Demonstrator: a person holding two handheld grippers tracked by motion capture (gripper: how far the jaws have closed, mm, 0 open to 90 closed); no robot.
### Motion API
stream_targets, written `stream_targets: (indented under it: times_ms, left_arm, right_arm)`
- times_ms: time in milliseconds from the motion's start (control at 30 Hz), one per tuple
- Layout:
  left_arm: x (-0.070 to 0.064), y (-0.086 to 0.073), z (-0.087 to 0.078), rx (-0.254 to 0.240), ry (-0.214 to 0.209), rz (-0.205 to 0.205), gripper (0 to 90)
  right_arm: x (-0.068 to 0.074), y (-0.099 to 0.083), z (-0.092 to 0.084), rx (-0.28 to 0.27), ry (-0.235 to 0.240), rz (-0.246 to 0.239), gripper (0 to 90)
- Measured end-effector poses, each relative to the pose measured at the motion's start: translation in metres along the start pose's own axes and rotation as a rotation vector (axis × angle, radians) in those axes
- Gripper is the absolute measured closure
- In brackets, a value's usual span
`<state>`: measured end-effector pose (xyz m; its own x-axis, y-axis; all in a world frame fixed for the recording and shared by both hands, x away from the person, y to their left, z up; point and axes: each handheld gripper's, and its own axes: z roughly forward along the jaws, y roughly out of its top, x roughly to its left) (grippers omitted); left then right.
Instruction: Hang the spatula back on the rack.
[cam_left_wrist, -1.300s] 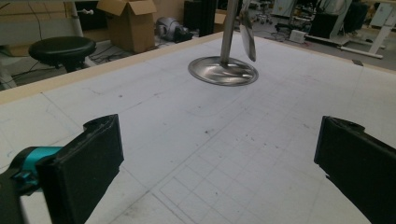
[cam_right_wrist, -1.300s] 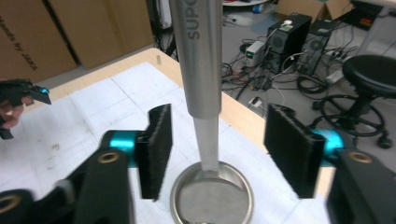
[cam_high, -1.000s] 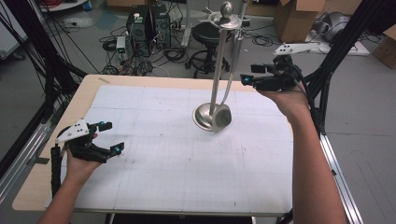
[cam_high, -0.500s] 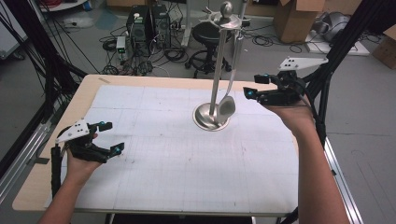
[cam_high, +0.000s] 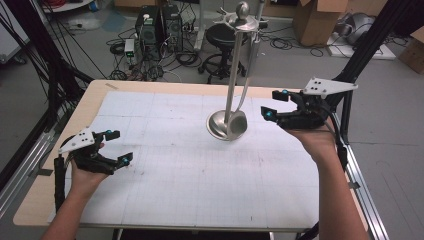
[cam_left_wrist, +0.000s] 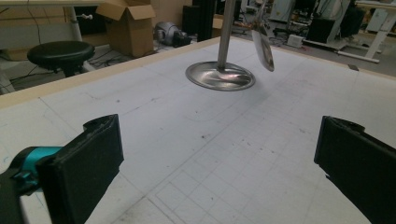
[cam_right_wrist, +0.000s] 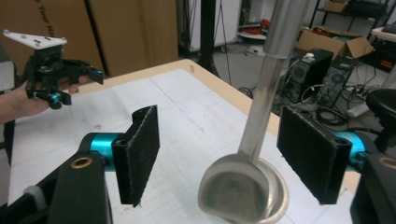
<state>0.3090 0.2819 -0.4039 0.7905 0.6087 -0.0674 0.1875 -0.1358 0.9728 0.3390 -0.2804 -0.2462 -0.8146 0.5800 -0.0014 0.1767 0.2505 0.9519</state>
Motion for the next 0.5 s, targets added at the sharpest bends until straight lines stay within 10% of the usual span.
stream_targets:
  times_ms: [500]
  left_arm:
    - [0.0, 0.0, 0.0, 0.003, -0.003, 0.0, 1.7]
  right_arm:
    - [0.013, -0.079, -0.003, -0.092, -0.007, 0.099, 21.4]
